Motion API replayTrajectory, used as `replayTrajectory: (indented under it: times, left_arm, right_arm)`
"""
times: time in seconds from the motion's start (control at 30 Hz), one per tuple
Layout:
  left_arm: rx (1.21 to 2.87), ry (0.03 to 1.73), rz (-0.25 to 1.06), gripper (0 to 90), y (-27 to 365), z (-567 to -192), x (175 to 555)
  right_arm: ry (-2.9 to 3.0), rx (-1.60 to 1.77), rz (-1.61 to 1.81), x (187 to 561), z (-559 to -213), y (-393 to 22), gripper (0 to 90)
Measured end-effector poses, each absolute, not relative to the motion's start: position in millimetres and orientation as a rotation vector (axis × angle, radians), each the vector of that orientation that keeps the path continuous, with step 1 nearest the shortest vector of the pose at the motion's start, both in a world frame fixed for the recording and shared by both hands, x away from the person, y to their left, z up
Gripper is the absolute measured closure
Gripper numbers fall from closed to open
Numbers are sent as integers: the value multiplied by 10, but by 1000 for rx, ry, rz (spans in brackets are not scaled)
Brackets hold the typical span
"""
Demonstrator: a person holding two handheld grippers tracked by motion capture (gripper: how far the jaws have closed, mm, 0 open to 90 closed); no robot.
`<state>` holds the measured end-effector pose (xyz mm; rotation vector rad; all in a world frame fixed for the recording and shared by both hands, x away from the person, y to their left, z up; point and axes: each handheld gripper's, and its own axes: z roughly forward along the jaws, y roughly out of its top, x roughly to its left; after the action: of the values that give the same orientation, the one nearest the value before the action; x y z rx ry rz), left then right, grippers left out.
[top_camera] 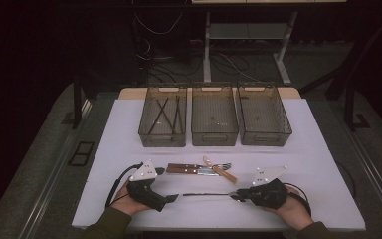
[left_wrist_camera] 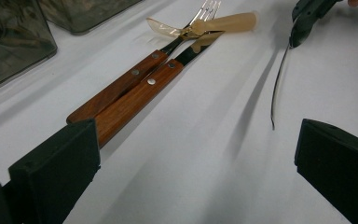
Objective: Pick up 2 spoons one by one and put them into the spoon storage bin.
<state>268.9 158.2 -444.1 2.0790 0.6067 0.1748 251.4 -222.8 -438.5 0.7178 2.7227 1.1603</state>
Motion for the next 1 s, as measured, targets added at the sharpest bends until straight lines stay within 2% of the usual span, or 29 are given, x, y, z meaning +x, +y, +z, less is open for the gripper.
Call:
replayTrajectory:
  times: [1.0]
  left_arm:
    - [2078,617,161,0,1583,-4446,2698]
  right_arm:
    - [2526,937,1207,2666,-4171,-2451,881]
